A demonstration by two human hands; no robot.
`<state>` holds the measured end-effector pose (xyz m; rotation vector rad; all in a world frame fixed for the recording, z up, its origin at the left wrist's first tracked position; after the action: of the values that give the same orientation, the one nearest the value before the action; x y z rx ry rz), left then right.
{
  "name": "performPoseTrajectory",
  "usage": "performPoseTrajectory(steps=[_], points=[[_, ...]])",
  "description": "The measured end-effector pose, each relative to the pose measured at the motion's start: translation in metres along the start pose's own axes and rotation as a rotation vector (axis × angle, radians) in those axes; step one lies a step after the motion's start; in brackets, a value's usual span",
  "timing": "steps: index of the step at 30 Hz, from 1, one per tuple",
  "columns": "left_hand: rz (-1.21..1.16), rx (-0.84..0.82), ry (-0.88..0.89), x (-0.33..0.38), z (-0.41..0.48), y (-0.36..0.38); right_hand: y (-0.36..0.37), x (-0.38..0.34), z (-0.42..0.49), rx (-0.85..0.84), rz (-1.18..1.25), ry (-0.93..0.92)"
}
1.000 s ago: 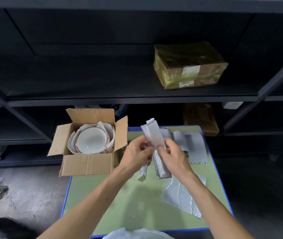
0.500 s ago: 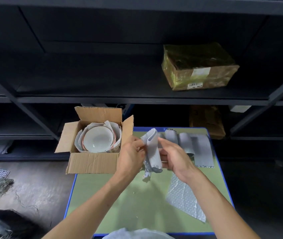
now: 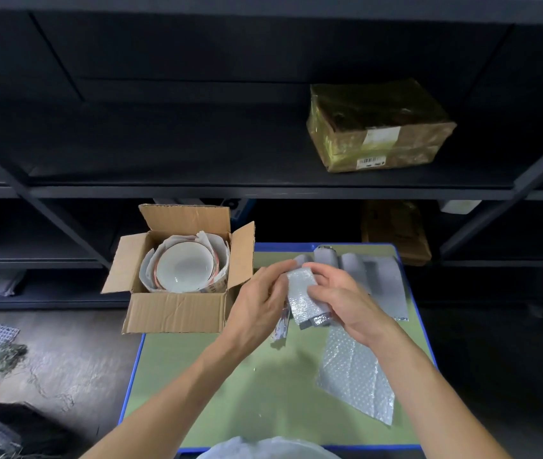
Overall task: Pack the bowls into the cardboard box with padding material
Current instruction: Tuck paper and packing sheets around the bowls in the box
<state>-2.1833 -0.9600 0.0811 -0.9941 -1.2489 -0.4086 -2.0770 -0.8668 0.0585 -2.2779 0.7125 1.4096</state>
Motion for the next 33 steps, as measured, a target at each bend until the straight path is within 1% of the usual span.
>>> performPoseTrajectory(steps=[4, 7, 11, 13, 16, 18, 20, 23, 26, 28, 31, 33], points=[[0.031, -0.012, 0.025, 0.003, 0.001, -0.004, 0.005, -0.016, -0.006, -0.036, -0.095, -0.095], [-0.044, -0.064, -0.009, 0.004, 0.002, -0.005, 0.003, -0.024, -0.007, 0.02, -0.22, -0.154], [-0.022, -0.147, -0.009, 0.009, 0.001, -0.009, 0.004, -0.033, -0.005, 0.098, -0.325, -0.194], [-0.08, -0.116, -0.008, 0.01, 0.0, -0.018, 0.011, -0.039, -0.005, 0.086, -0.324, -0.239], [-0.183, 0.012, -0.079, 0.002, -0.002, -0.039, 0.022, -0.05, -0.004, 0.067, -0.358, -0.287], [-0.163, 0.064, -0.106, -0.007, -0.003, -0.052, 0.028, -0.055, -0.003, 0.078, -0.335, -0.286], [-0.132, 0.065, -0.113, -0.016, -0.006, -0.06, 0.037, -0.059, -0.001, 0.103, -0.351, -0.282], [-0.057, 0.044, -0.116, -0.03, -0.006, -0.072, 0.054, -0.062, 0.004, 0.114, -0.398, -0.287], [-0.003, 0.015, -0.12, -0.041, -0.008, -0.084, 0.075, -0.056, 0.009, 0.062, -0.463, -0.242], [0.05, -0.027, -0.115, -0.048, -0.01, -0.089, 0.088, -0.055, 0.011, 0.055, -0.504, -0.212], [0.108, -0.072, -0.11, -0.06, -0.013, -0.098, 0.104, -0.056, 0.015, 0.068, -0.483, -0.197], [0.128, -0.064, -0.107, -0.067, -0.012, -0.11, 0.114, -0.057, 0.018, 0.092, -0.471, -0.184]])
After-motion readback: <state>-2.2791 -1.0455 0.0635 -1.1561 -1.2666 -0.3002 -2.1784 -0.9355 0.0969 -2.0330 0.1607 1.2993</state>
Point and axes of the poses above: each hand's wrist, its own z-axis towards the middle knuckle, its own y-axis out of the palm, x = y × z, the point moved 9 cm from there along z, towards the middle knuckle, and after that the axes turned 4 degrees about x, right-handed, at the moved point
